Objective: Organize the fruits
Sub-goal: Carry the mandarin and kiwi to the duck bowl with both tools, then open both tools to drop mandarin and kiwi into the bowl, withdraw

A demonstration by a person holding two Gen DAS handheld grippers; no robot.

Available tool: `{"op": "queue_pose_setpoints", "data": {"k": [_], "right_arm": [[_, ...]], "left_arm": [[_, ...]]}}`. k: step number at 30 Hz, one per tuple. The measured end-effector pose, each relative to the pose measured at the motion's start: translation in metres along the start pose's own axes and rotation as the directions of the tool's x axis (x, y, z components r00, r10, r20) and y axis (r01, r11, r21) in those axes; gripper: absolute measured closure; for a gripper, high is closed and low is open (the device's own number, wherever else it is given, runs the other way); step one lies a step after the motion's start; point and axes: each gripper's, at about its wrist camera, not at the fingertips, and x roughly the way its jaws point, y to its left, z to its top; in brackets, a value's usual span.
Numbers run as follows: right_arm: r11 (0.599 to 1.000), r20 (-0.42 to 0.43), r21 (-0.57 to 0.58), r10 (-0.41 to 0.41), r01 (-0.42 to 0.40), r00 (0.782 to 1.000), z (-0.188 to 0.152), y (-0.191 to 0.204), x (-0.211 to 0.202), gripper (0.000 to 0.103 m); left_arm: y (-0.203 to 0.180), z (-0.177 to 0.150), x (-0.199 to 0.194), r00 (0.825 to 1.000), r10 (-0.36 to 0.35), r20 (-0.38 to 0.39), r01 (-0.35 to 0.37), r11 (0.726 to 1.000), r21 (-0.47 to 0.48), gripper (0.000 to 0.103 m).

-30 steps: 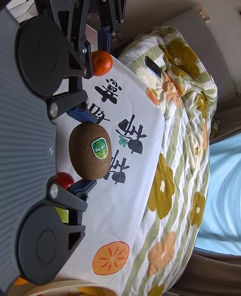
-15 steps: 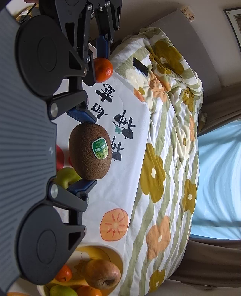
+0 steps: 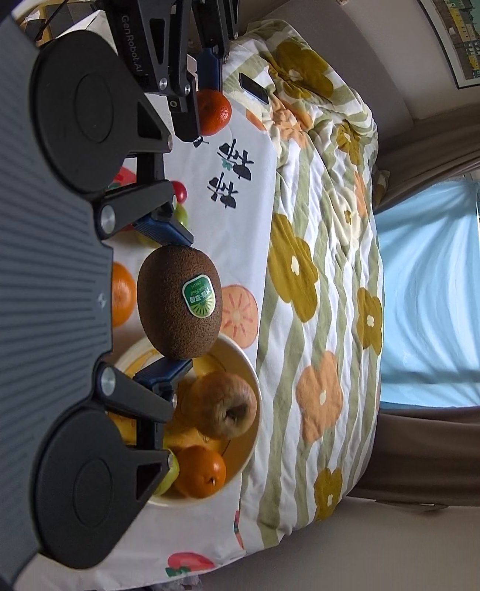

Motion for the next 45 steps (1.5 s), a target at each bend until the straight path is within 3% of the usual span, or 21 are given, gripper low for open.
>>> {"op": "queue_pose_setpoints", "data": {"k": [17, 29, 38, 39, 41, 42, 43, 45], "right_arm": [[0.999, 0.009, -0.01, -0.046, 0.046, 0.999, 0.022, -0.119, 0.018, 0.024], [0.999, -0.001, -0.032, -0.027, 0.027, 1.0, 0.037, -0.162, 0.067, 0.024], [0.999, -0.009, -0.034, 0.003, -0.003, 1.0, 0.042, -0.175, 0.088, 0.024], [0.999, -0.011, -0.036, 0.007, -0.008, 1.0, 0.042, -0.176, 0.089, 0.024], [0.999, -0.014, -0.038, 0.016, -0.017, 1.0, 0.042, -0.176, 0.091, 0.024], [0.999, -0.015, -0.037, 0.019, -0.019, 1.0, 0.042, -0.176, 0.091, 0.024], [0.999, -0.017, -0.037, 0.02, -0.021, 1.0, 0.042, -0.176, 0.092, 0.024], [0.999, -0.015, -0.035, 0.024, -0.025, 1.0, 0.043, -0.177, 0.092, 0.024]], "left_arm": [[-0.091, 0.051, 0.065, 0.999, -0.029, -0.016, 0.03, 0.999, 0.028, 0.064], [-0.126, 0.057, 0.13, 0.995, -0.005, -0.101, 0.009, 0.999, 0.045, 0.064], [-0.141, 0.056, 0.153, 0.987, 0.027, -0.158, -0.016, 0.998, 0.068, 0.063], [-0.142, 0.056, 0.153, 0.987, 0.03, -0.158, -0.019, 0.997, 0.071, 0.059], [-0.143, 0.057, 0.151, 0.988, 0.028, -0.155, -0.017, 0.997, 0.076, 0.042], [-0.144, 0.057, 0.149, 0.988, 0.038, -0.148, -0.026, 0.996, 0.082, 0.025], [-0.144, 0.057, 0.146, 0.989, 0.052, -0.136, -0.04, 0.995, 0.091, 0.016], [-0.145, 0.057, 0.139, 0.991, 0.07, -0.116, -0.058, 0.992, 0.109, 0.015]]}}
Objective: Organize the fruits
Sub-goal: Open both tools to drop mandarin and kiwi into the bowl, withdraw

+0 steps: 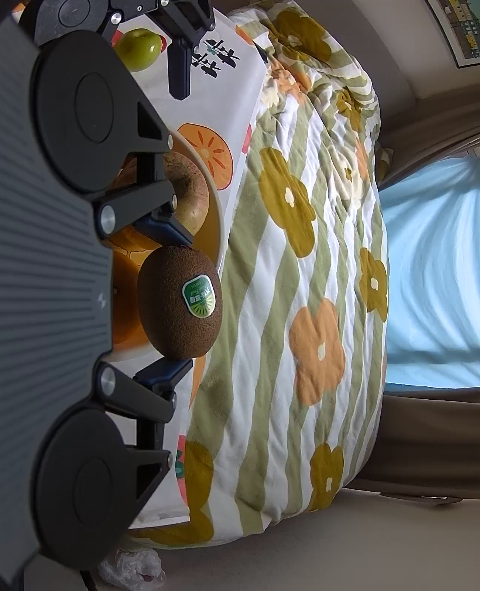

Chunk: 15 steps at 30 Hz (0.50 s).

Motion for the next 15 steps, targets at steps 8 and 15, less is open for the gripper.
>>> {"op": "queue_pose_setpoints", "data": {"k": [8, 15], "right_arm": [[0.999, -0.009, 0.043, -0.014, 0.015, 1.0, 0.005, 0.004, 0.013, 0.023], [0.994, -0.017, 0.112, -0.013, 0.015, 1.0, 0.004, 0.003, 0.025, 0.023]], "left_arm": [[0.009, -0.006, -0.01, 1.0, 0.012, -0.001, -0.012, 0.999, -0.038, 0.015], [0.011, -0.009, -0.013, 0.999, 0.034, -0.002, -0.035, 0.998, -0.048, 0.015]]}}
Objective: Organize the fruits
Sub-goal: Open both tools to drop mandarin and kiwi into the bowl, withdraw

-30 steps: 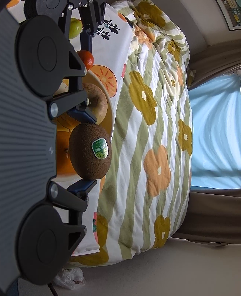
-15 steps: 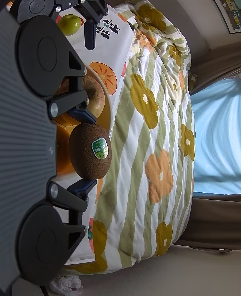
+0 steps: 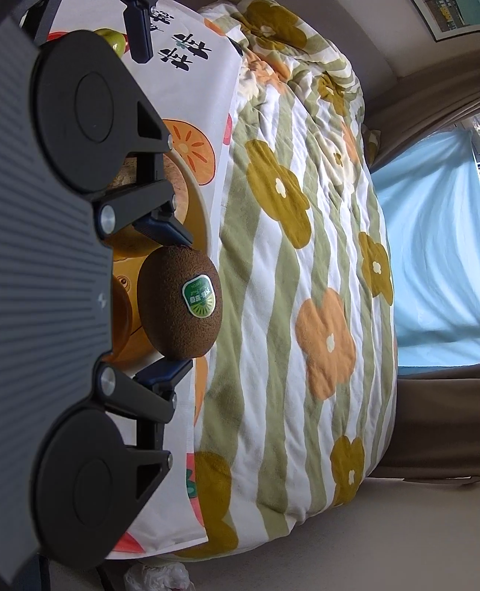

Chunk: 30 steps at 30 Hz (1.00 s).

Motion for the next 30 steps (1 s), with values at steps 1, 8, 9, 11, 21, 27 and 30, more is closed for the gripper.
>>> {"op": "queue_pose_setpoints", "data": {"k": [1, 8, 9, 11, 21, 27, 30], "right_arm": [[1.0, 0.0, 0.005, 0.0, 0.0, 1.0, 0.0, -0.001, 0.0, 0.022], [1.0, 0.031, 0.004, 0.024, -0.025, 0.999, -0.001, 0.0, -0.007, 0.009], [1.0, 0.034, 0.011, 0.025, -0.025, 0.999, -0.001, -0.001, -0.01, 0.007], [0.999, 0.038, 0.023, 0.026, -0.027, 0.999, -0.002, -0.003, -0.013, 0.007], [1.0, 0.059, 0.015, -0.005, 0.004, 0.998, -0.003, -0.001, -0.048, 0.007], [1.0, 0.076, 0.003, 0.011, -0.012, 0.997, -0.006, 0.016, -0.086, 0.006], [1.0, 0.091, 0.004, 0.023, -0.023, 0.996, -0.008, 0.028, -0.105, 0.006]], "left_arm": [[0.001, -0.001, 0.0, 1.0, 0.001, 0.001, -0.001, 1.0, -0.004, 0.015], [-0.002, -0.003, -0.007, 1.0, 0.002, 0.013, -0.002, 1.0, -0.015, 0.015], [-0.001, -0.003, -0.008, 1.0, 0.002, 0.015, -0.002, 1.0, -0.016, 0.015], [-0.001, -0.004, -0.01, 1.0, 0.007, 0.018, -0.006, 1.0, -0.018, 0.015], [0.004, -0.004, -0.036, 0.999, 0.014, 0.052, -0.011, 0.998, -0.061, 0.015], [0.014, -0.011, -0.079, 0.992, 0.077, 0.096, -0.066, 0.991, -0.114, 0.015], [0.026, -0.021, -0.102, 0.986, 0.114, 0.121, -0.097, 0.986, -0.138, 0.015]]}}
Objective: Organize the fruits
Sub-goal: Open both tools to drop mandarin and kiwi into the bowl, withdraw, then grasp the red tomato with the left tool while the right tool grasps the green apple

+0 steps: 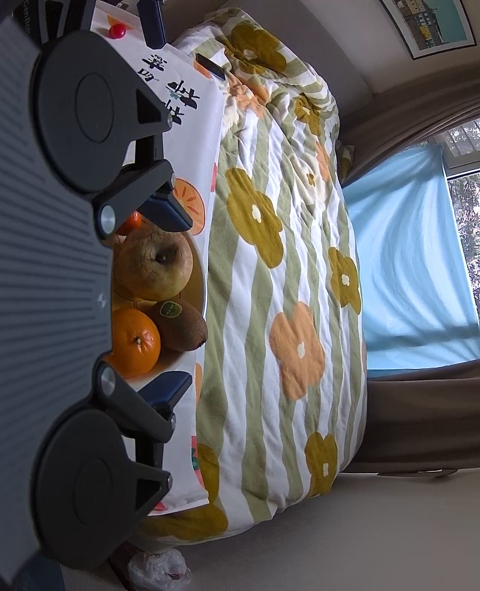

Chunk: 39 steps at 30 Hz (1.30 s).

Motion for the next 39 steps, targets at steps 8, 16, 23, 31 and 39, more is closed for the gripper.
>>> {"op": "queue_pose_setpoints", "data": {"k": [8, 16, 23, 31, 39], "right_arm": [[1.0, 0.029, 0.001, -0.002, 0.002, 1.0, -0.012, 0.043, -0.044, 0.005], [1.0, 0.015, -0.012, -0.022, 0.022, 1.0, -0.036, 0.092, -0.061, 0.005], [1.0, -0.013, -0.013, -0.016, 0.016, 1.0, -0.063, 0.134, -0.05, 0.005], [0.999, -0.052, -0.045, -0.014, 0.011, 0.999, -0.087, 0.178, -0.012, 0.005], [0.998, -0.076, -0.066, -0.017, 0.012, 0.997, -0.103, 0.203, 0.027, 0.005]], "left_arm": [[0.05, -0.028, -0.049, 0.998, 0.026, 0.051, -0.024, 0.999, -0.033, 0.014], [0.097, -0.057, -0.067, 0.997, 0.006, 0.075, 0.003, 0.994, -0.11, 0.014], [0.139, -0.084, -0.059, 0.997, 0.001, 0.071, 0.011, 0.985, -0.17, 0.014], [0.188, -0.114, -0.029, 0.995, 0.095, 0.012, -0.089, 0.963, -0.254, 0.014], [0.23, -0.137, 0.022, 0.982, 0.16, -0.103, -0.186, 0.922, -0.341, 0.014]]}}
